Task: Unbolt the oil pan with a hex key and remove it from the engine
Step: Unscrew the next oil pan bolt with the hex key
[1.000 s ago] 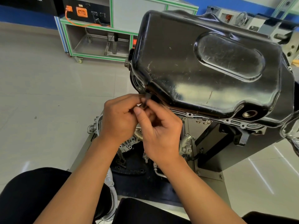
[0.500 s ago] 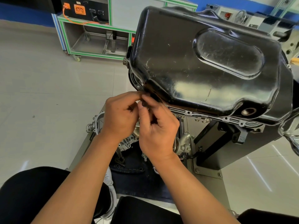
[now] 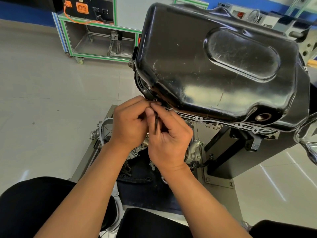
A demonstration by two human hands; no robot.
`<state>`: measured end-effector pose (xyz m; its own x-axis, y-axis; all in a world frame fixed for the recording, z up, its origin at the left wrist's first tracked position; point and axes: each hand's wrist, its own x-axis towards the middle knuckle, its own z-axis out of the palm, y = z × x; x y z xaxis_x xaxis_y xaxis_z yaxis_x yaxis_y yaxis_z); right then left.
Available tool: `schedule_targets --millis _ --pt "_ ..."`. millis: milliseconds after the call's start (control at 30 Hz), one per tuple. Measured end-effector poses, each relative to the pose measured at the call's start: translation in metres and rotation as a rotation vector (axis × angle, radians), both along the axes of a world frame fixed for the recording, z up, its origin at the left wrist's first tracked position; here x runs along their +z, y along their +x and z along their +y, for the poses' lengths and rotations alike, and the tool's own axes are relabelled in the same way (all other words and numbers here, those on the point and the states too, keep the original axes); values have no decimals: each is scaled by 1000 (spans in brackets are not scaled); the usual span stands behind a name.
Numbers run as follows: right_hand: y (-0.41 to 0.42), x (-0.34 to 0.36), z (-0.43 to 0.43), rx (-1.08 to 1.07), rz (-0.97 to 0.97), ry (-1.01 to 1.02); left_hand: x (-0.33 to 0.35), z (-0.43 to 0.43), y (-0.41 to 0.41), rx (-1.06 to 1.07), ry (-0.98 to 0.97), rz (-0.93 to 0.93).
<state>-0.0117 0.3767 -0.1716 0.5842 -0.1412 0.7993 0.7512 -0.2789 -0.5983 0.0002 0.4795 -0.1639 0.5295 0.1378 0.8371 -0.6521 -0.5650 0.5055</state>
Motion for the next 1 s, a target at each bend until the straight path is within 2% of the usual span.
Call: schedule_targets --millis 167,400,600,900,1000 --pt "0 1 0 16 9 16 3 -8 2 92 -104 -11" --pt "2 0 -1 12 2 17 -6 -4 0 13 -13 0" --pt "3 1 2 -27 -2 -5 0 -13 3 66 -166 -32" --pt "3 -3 -1 3 -8 -12 -6 -7 -3 -1 -54 -20" --pt "2 -3 -2 7 -16 -7 -5 -11 1 65 -112 10"
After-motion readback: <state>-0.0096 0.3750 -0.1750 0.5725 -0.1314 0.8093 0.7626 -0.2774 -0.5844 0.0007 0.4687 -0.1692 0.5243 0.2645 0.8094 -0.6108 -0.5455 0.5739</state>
